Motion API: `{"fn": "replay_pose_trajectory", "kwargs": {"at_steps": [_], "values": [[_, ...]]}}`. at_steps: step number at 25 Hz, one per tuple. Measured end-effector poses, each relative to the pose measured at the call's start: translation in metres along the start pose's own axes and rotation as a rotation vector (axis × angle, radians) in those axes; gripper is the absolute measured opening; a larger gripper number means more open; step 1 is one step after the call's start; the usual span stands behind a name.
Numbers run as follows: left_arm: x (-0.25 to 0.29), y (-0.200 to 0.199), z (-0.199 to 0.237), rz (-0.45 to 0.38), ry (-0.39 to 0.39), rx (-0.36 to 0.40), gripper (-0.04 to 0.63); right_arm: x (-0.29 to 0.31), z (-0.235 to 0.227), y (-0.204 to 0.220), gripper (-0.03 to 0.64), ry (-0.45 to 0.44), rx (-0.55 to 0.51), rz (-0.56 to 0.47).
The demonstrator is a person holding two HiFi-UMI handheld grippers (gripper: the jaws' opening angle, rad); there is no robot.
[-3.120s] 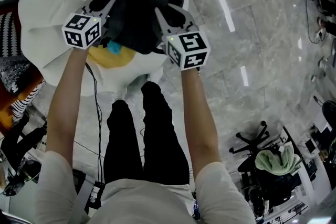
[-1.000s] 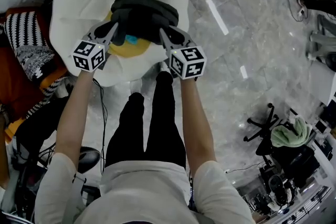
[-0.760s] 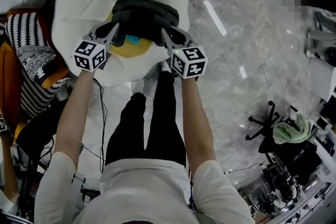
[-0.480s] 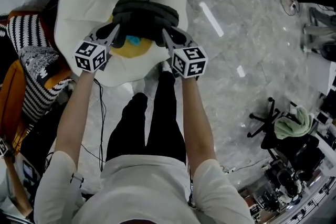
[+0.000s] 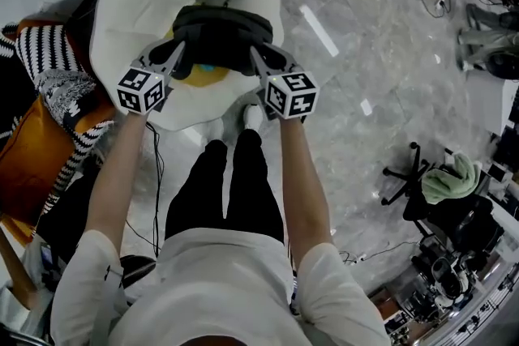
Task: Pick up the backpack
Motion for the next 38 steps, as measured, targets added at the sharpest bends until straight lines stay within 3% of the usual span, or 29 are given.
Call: {"fn": "replay_pose_trajectory", "kwargs": {"at_steps": [10, 38], "values": [[-0.036, -0.012, -0.033, -0.009, -0.027, -0.011, 0.034, -0.036, 0.023, 0.004, 0.058, -0.037, 0.002, -0.003], [-0.127, -0.094, -0.160, -0.106, -0.106, 0.031, 0.034, -0.186, 0.077, -0.045, 0.055, -0.146, -0.058, -0.104]]}}
Point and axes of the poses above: the fingertips, and each gripper's own axes: x forward along the fingers, z to its left, y out of its underside, the point moved 1 cm from there along -x, backward along the fingers, and after that the axes turned 5 degrees about x, right-handed, at the moved point
